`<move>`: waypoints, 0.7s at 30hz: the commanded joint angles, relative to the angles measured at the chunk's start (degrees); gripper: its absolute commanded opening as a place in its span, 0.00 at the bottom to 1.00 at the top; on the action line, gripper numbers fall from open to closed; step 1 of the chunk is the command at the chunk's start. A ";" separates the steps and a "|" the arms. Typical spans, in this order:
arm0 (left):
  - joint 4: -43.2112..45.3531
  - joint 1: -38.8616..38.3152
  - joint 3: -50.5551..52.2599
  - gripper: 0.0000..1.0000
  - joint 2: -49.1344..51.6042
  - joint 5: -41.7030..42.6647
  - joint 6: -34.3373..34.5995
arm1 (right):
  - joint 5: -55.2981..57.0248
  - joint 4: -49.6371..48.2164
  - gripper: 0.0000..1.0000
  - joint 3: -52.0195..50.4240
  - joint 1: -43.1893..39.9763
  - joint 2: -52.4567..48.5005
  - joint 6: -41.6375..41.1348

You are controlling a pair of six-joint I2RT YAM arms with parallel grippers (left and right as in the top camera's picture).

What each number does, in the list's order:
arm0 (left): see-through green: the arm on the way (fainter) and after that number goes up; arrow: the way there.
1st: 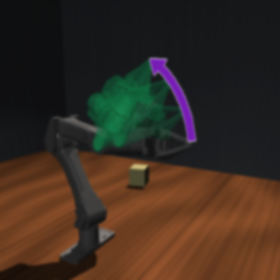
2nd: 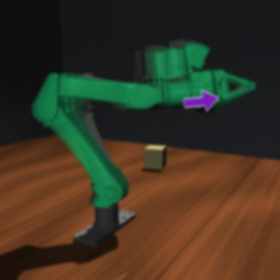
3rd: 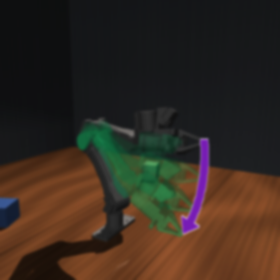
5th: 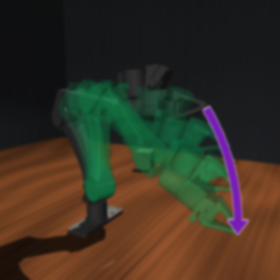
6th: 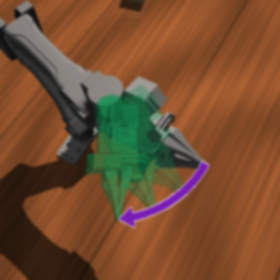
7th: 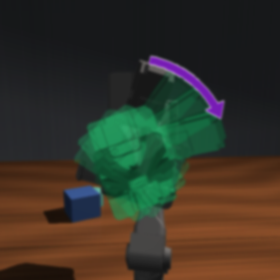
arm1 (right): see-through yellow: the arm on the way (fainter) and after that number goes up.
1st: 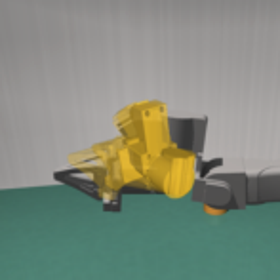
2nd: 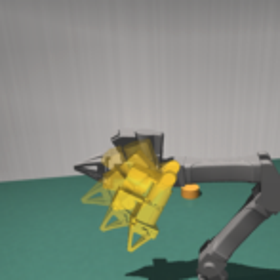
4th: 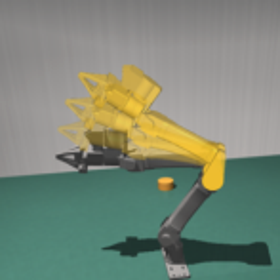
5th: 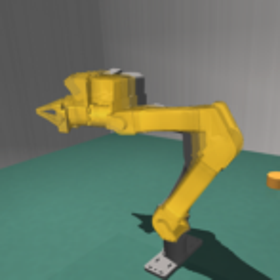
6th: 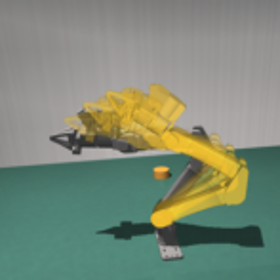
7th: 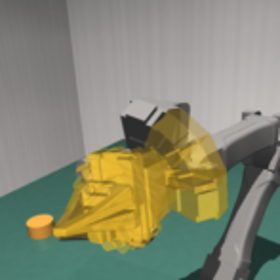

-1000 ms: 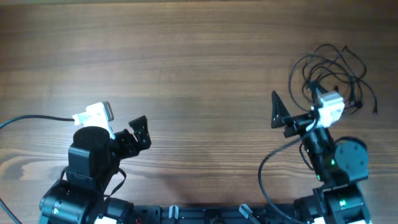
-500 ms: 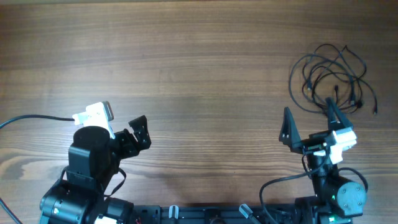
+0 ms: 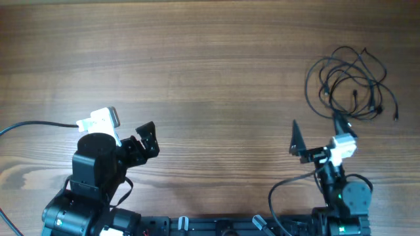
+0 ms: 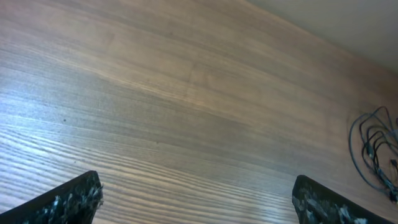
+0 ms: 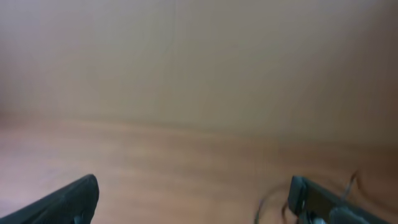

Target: Untangle cables

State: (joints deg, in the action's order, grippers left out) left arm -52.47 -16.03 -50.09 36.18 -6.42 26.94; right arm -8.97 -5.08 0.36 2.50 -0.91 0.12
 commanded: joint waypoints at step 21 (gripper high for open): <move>0.13 -0.31 0.33 1.00 -0.09 -0.96 0.55 | -0.07 4.50 1.00 -0.07 -0.98 0.70 -1.73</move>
State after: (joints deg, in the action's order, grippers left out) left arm -52.47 -16.03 -50.09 36.18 -6.42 26.94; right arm -8.97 -0.36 0.36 1.76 -0.84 -0.82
